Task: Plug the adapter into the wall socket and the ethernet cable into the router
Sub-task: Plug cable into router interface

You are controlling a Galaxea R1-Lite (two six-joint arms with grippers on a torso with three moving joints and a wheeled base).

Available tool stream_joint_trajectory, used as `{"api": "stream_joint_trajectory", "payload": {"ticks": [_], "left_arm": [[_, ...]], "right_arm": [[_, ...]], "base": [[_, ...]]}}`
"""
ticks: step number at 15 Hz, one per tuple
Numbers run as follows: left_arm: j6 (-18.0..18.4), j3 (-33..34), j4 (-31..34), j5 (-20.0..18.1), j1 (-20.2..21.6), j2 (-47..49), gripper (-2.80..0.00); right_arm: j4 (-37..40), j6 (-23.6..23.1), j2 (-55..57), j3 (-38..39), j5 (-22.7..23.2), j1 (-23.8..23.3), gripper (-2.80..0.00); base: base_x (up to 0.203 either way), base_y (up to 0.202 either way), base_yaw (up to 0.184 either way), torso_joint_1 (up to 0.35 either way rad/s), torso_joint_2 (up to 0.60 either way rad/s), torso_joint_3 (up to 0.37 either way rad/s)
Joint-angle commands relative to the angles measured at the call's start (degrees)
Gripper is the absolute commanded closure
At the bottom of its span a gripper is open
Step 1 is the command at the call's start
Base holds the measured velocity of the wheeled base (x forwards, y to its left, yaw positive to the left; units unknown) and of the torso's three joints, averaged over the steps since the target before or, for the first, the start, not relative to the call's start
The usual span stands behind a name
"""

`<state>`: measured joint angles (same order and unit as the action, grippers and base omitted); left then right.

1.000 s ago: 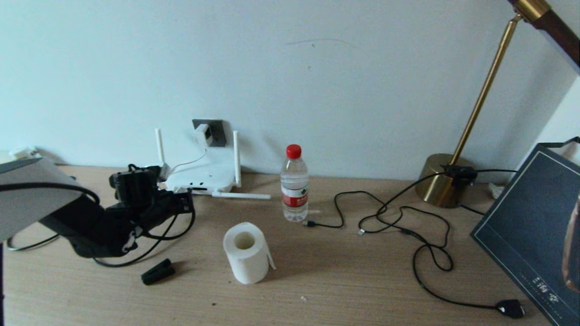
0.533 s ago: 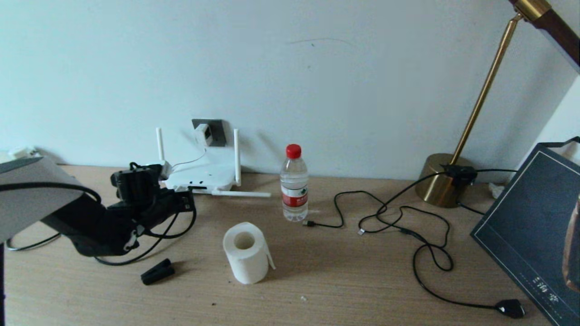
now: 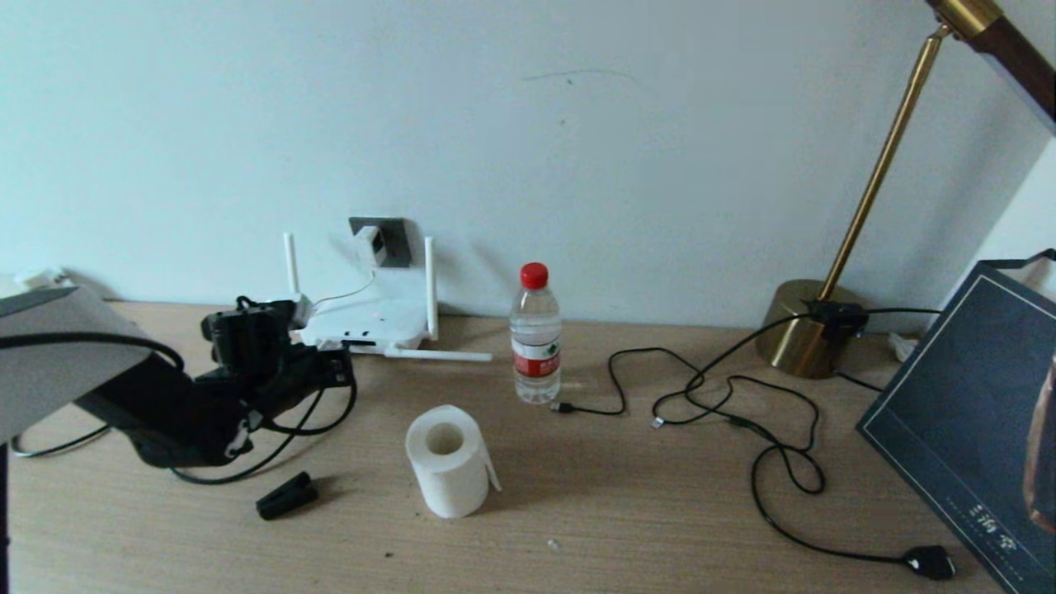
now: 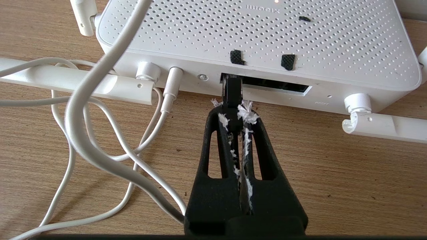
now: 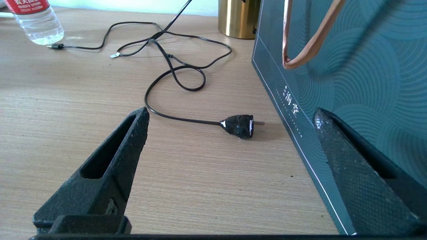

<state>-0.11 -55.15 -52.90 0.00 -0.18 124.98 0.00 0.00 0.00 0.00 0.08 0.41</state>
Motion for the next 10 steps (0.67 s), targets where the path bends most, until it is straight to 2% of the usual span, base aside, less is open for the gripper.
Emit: {"api": "stream_joint_trajectory", "payload": {"ticks": [1,10], "left_arm": [[0.0,0.0,-0.3,0.0,0.0,0.2,0.00],[3.2,-1.8,2.2,-0.4,0.3,0.2,0.00]], "right_arm": [[0.0,0.0,0.0,0.0,0.0,0.0,-2.80],[0.0,0.0,0.1,0.0,0.0,0.0,-2.80]], "base": [[0.000,0.000,0.000,0.000,0.00,0.000],[0.000,0.000,0.000,0.000,0.00,0.000]]}}
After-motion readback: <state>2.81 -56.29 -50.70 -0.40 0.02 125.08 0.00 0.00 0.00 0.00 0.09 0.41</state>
